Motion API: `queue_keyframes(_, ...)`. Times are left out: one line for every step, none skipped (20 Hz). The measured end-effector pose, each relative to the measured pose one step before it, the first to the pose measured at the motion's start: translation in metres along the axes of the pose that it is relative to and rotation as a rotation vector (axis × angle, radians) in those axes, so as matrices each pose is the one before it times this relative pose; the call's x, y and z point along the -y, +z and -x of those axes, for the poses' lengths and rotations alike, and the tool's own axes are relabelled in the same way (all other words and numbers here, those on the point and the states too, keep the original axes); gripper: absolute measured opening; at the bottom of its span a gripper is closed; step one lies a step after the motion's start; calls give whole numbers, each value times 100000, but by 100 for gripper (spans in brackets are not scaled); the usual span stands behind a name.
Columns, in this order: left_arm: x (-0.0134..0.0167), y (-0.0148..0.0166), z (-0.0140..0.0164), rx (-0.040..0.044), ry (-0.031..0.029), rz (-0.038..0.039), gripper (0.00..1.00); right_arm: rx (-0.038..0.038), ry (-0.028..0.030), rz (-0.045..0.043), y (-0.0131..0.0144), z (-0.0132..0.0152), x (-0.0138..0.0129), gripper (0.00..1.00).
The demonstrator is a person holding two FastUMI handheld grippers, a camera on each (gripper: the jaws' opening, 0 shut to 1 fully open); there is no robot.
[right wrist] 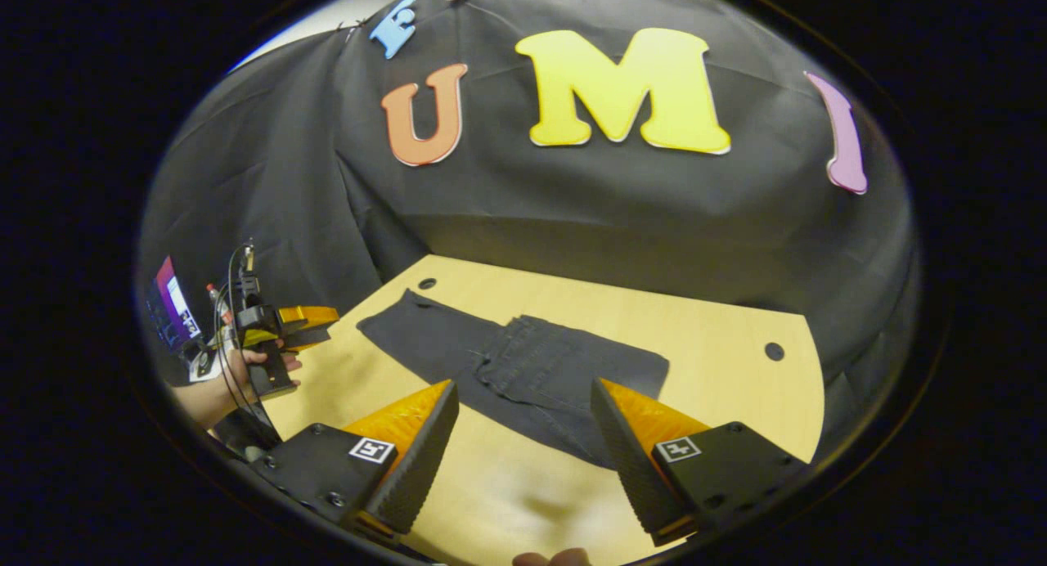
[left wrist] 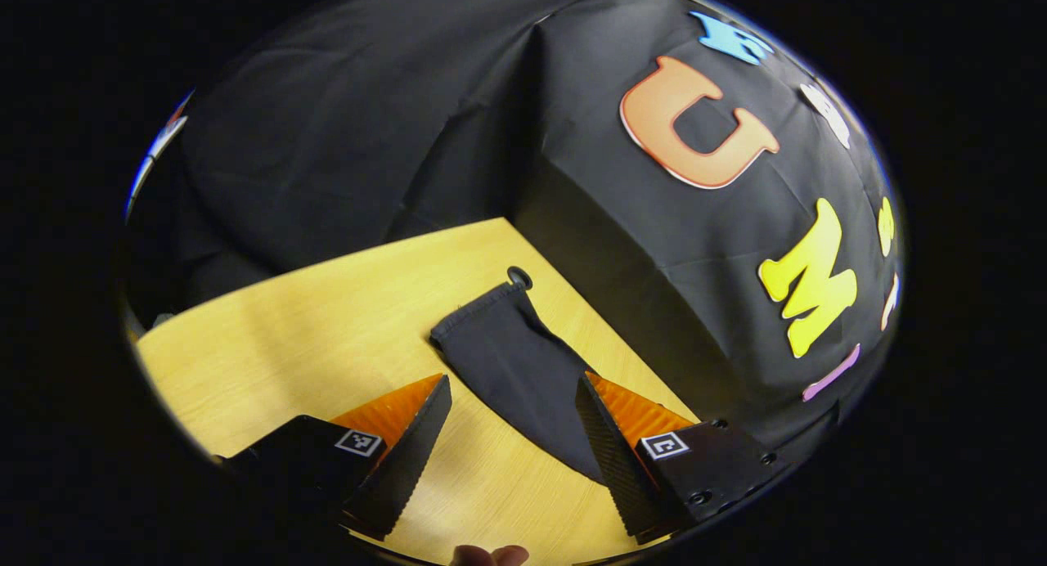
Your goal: Grasp the waist and the cuffs of the jeans and fold them to make the two legs overlap; first hold the waist and fold one-third of the jeans toward the cuffs, then hold the cuffs and fold the remaining one-third in the same direction to finish folding.
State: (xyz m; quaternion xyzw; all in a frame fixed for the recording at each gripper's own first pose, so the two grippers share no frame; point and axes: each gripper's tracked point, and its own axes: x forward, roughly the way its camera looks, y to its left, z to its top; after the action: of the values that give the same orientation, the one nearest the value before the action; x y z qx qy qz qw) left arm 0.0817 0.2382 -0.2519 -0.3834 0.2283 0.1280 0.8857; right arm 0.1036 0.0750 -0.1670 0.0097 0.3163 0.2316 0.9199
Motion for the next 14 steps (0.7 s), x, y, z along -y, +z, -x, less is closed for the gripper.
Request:
queue_keyframes(-617, -517, -1096, -2058, -197, 3587, 99, -1124, -2638, -1054, -621, 561, 1380, 100)
queue_keyframes(-574, -245, -786, -1660, 270, 4459, 99, -1384, -2546, -1752, -557, 453, 1113, 99)
queue_keyframes(-327, 184, -933, -880, -1025, 7607, 99, -1220, -2048, -2018, -571, 333, 946, 100)
queue_keyframes(-157, 353, -607, -75, -1065, 6916, 100, -576, -1546, -1722, -307, 305, 719, 99)
queue_keyframes(-442, 91, -940, 147, -320, 4999, 99, -411, -1369, -1016, -291, 355, 633, 99)
queue_keyframes(-464, -166, -649, -459, 498, 3385, 98, -216, -810, -430, -157, 207, 574, 100)
queue_keyframes(-521, -76, -682, -1110, 647, 2825, 98, -447, -1054, -721, -236, 190, 481, 100)
queue_keyframes(-255, -195, -400, -1313, 630, 2654, 98, -239, -507, -1442, -9, 106, 337, 100)
queue_keyframes(-230, -26, -144, -1439, -70, 2746, 98, -384, -352, -1647, -92, 107, 215, 99)
queue_keyframes(385, 184, -20, -350, -1604, 2297, 98, -378, -304, -1315, -41, -50, 186, 99)
queue_keyframes(154, 238, -772, -389, -840, 1488, 98, -281, -378, -887, -111, -185, 150, 99)
queue_keyframes(381, 171, -664, -937, -711, 415, 100, -264, 31, -772, -26, -93, -47, 99)
queue_keyframes(-117, 99, -829, -202, 797, -1286, 97, -534, 497, -826, -67, -83, -177, 99)
queue_keyframes(308, -134, -615, -1318, -222, -1304, 95, -516, 262, -729, -85, -115, -128, 100)
